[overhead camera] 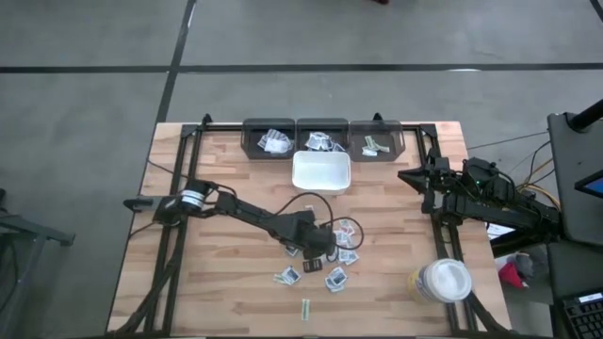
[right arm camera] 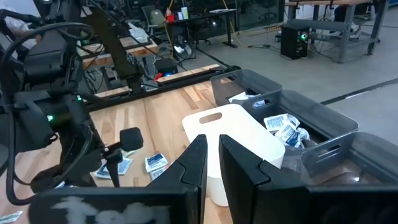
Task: Pick & Place First Aid Supplies
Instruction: Put the blue bandage pack into the left gray bin
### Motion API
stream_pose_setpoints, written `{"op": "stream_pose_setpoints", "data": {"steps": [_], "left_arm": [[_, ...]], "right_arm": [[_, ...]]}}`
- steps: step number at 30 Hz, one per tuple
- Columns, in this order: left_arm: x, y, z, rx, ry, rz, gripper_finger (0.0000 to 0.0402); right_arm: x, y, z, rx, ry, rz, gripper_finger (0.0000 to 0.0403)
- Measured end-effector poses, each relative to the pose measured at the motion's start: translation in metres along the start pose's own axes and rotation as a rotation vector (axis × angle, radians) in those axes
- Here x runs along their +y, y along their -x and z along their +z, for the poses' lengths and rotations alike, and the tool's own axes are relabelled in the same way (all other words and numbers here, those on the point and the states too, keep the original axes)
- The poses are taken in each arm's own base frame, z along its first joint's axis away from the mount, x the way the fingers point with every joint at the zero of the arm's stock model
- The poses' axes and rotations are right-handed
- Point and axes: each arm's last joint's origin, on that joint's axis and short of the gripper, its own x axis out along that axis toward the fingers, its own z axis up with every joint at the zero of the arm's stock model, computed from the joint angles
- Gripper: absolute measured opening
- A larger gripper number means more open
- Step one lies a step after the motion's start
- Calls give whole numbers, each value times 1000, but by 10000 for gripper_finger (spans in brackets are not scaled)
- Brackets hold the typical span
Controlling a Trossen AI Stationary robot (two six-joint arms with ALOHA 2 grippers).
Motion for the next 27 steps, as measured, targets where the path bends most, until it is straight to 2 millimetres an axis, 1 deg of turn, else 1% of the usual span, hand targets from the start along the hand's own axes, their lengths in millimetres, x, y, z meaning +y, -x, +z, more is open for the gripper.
{"op": "stream_pose_setpoints", "data": {"steps": [6,11,15,19,20,24,25,27], "left_arm": [[1,-2,-2,10,25,32,138],[4,-1,-7,54,31,84,98],[10,3,-14,109,41,172,65],[14,15,-12,134,70,209,47],[13,19,-9,120,75,210,45],[12,45,7,26,85,177,42],[12,48,9,14,79,172,42],[11,47,8,22,71,173,42]], "right_arm": [[0,0,0,-1,0,0,38],[0,0,0,0,0,0,38],[0,0,0,0,0,0,38],[0,0,0,0,0,0,38],[0,0,0,0,-2,0,38],[0,0,0,0,-3,0,38],[0,0,0,0,-3,0,38],[0,0,0,2,-3,0,38]]}}
